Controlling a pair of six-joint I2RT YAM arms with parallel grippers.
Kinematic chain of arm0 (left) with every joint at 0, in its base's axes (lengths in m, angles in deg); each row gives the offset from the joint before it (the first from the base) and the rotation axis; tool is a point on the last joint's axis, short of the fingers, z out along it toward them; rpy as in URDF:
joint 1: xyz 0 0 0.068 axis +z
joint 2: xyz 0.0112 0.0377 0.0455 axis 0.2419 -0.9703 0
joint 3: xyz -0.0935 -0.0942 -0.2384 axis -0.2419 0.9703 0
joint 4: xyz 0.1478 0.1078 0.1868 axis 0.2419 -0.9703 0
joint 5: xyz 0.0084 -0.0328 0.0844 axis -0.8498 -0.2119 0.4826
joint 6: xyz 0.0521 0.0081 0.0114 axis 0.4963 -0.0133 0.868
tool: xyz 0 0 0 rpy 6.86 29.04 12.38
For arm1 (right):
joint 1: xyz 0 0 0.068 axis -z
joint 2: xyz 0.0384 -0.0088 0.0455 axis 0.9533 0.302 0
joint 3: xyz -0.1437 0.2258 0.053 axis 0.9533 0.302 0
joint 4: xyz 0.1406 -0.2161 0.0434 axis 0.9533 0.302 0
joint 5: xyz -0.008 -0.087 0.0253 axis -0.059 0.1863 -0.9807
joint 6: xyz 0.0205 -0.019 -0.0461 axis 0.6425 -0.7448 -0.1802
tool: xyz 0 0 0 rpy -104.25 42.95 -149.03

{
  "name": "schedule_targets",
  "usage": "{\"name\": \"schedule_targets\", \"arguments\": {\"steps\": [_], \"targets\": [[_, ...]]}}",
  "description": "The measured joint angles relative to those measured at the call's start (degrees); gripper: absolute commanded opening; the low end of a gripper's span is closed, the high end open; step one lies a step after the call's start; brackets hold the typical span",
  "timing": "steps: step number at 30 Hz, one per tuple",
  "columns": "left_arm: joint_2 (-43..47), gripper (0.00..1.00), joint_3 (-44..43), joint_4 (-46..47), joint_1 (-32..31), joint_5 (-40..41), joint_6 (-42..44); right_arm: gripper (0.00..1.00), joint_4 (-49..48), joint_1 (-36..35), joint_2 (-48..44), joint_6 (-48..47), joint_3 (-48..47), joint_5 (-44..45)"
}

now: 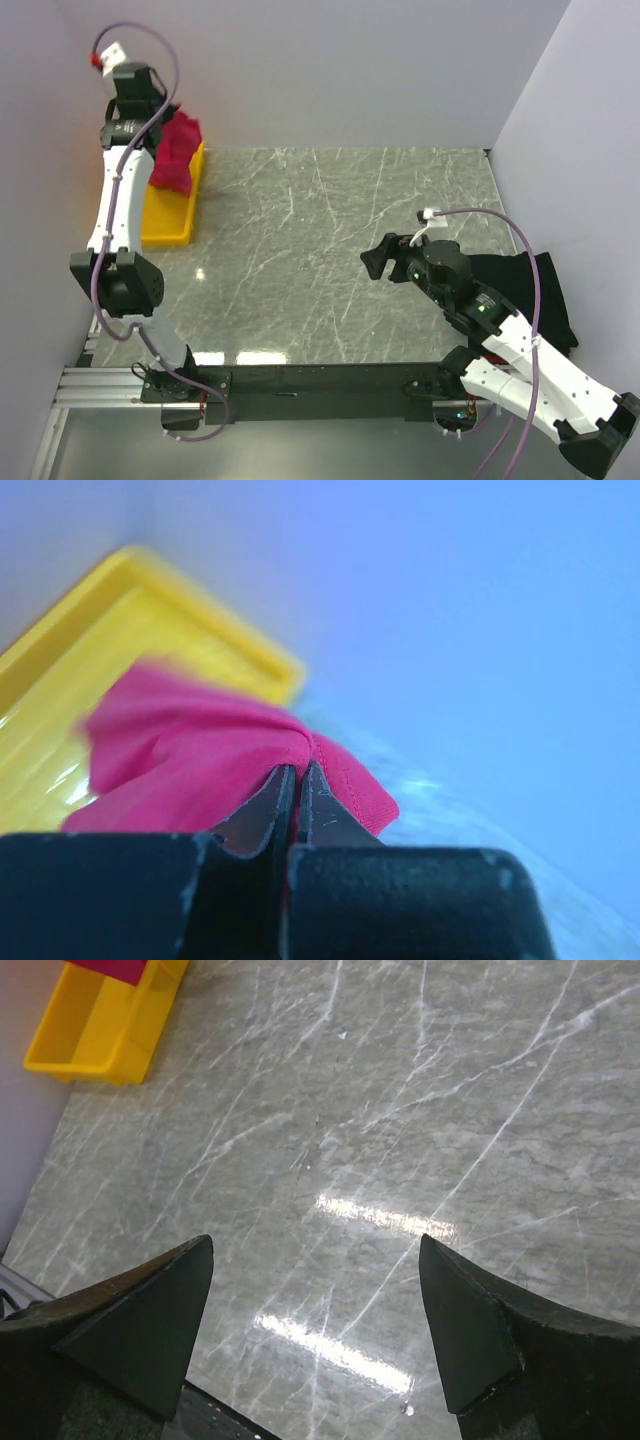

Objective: Fold and stack the t-shirts
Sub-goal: Grab the tshirt from the pile, then move the tshirt to the center of the board

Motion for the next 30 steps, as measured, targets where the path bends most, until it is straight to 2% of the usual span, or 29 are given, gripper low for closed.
{"name": "schedule_targets", "arguments": {"steps": [6, 11, 16, 18, 22, 23, 24, 25, 26, 28, 30], "targets": [[4.87, 0.0, -12.72, -0.59, -13.29, -0.63, 4.94, 0.89, 0.11, 0.0, 0.07, -0.2, -3.15, 1.16], [12.98, 0.0, -15.41, 2.6, -23.04, -2.1, 7.61, 0.89, 0.09, 0.0, -0.04, -0.26, -6.45, 2.16], [18.73, 0.0, -14.97, 6.23, -27.47, -2.49, 7.54, 0.89, -0.02, 0.0, -0.44, -0.42, -8.15, 3.39], [21.27, 0.0, -10.23, 8.44, -27.87, -2.4, 6.62, 0.89, -0.09, 0.0, -0.48, -0.37, -8.22, 3.89], [26.03, 0.0, 7.28, 12.74, -27.87, -1.33, 1.95, 0.88, -0.15, 0.0, 0.15, 0.07, -8.2, 4.11], [26.77, 0.03, 12.5, 14.01, -27.82, -0.76, 0.22, 0.87, -0.28, 0.0, 0.52, 0.28, -8.11, 4.07], [27.15, 0.1, 17.49, 14.23, -27.54, -0.37, -1.46, 0.87, -0.68, 0.0, 0.94, 0.55, -7.8, 4.04], [27.04, 0.26, 22.64, 14.03, -27.15, -0.28, -3.52, 0.87, -1.25, 0.0, 1.38, 0.83, -7.32, 3.96], [26.71, 0.35, 27.43, 14.03, -26.4, -0.48, -5.16, 0.87, -1.97, 0.0, 2.03, 1.25, -6.4, 3.78], [26.08, 0.49, 38.32, 14.58, -23.19, -3.21, -9.46, 0.86, -3.13, 0.0, 3.15, 1.64, -4.85, 3.28], [25.97, 0.55, 46.47, 13.44, -19.56, -5.53, -12.33, 0.86, -4.11, 0.0, 4.94, 2.08, -2.99, 2.4]]}}
